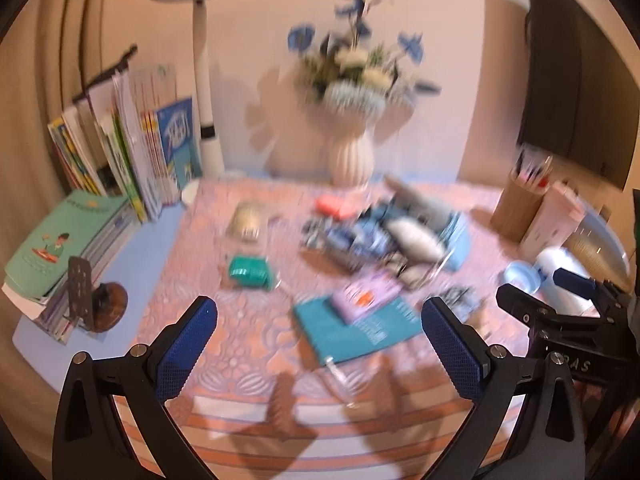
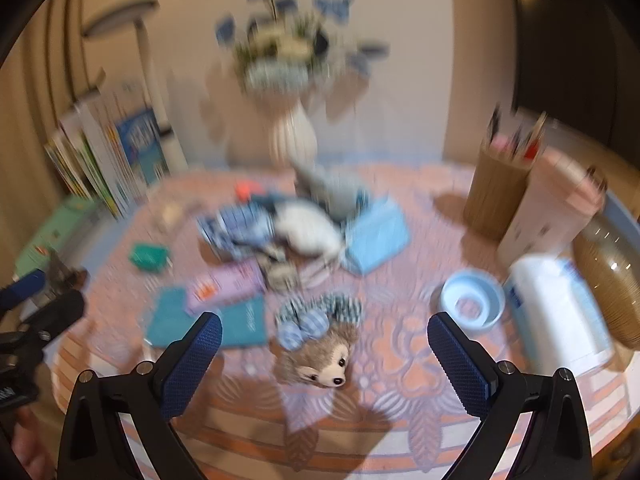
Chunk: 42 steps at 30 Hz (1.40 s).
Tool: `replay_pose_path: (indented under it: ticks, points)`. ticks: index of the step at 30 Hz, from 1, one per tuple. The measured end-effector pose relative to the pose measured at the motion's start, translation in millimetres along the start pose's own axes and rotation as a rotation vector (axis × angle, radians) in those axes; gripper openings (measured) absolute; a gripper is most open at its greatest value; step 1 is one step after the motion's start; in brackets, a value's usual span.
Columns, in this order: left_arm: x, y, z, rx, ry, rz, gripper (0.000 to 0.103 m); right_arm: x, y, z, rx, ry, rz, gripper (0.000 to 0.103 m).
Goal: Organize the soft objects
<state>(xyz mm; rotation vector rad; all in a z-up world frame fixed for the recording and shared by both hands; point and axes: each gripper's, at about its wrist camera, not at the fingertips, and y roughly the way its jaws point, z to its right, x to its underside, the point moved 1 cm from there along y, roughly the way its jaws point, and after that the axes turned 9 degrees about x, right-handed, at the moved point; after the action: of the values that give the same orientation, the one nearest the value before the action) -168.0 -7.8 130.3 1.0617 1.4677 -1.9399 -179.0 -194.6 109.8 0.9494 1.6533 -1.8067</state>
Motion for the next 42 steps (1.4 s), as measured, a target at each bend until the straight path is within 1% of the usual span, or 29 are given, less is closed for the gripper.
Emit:
replay_pose_path:
  ticks: [2, 4, 5, 7, 9, 12, 14, 18, 21, 27, 36, 40, 42]
  points:
    - [0.7, -8.0, 0.4, 0.024, -0.022, 0.042, 0.102, -4.9, -5.0, 13.0, -0.007, 0.014, 0.013, 0.103]
    - [5.4, -14.6, -2.9, 0.021, -0.030, 0.071, 0.102, -5.4, -6.0, 19.5, -0.001, 0.024, -0.005, 0.103]
    - [5.9, -13.9, -3.1, 0.013, -0.029, 0.074, 0.102, -2.6, -4.7, 27.4, -0.011, 0.032, -0.014, 0.103]
    - [9.5, -17.0, -12.2, 0.009, -0.020, 0.077, 0.102, -1.2, -1.2, 31.3, -0.029, 0.061, -0.033, 0.103]
    - [13.7, -20.3, -21.6, 0.004, -0.044, 0.086, 0.102, 4.0, -1.9, 33.5, -0.035, 0.067, -0.046, 0.103]
    - [11.4, -24.6, -30.2, 0.004, -0.069, 0.098, 0.102, 6.0, 4.9, 31.0, -0.049, 0.075, -0.067, 0.103]
    - [11.7, -24.7, -31.9, 0.008, -0.074, 0.103, 0.102, 8.5, 5.8, 27.9, -0.058, 0.067, -0.065, 0.103]
    - [14.5, -16.4, -34.6, 0.019, -0.089, 0.080, 0.102, 9.3, 4.3, 19.3, -0.047, 0.032, -0.053, 0.103]
    - [16.0, -11.9, -36.5, 0.032, -0.101, 0.064, 0.102, 9.6, 6.5, 19.6, -0.052, 0.038, -0.058, 0.103]
    - [13.4, -13.9, -35.4, 0.041, -0.091, 0.071, 0.102, 8.3, 10.0, 25.1, -0.045, 0.054, -0.064, 0.103]
    - [14.3, -8.8, -32.2, 0.041, -0.087, 0.051, 0.102, 7.3, 3.9, 20.0, -0.026, 0.026, -0.042, 0.103]
    - [15.5, -9.6, -35.2, 0.017, -0.078, 0.056, 0.102, 7.4, 4.3, 19.4, -0.021, 0.027, -0.046, 0.103]
    - [15.3, -8.5, -37.1, 0.017, -0.081, 0.051, 0.102, 7.1, 4.6, 19.8, -0.020, 0.029, -0.047, 0.103]
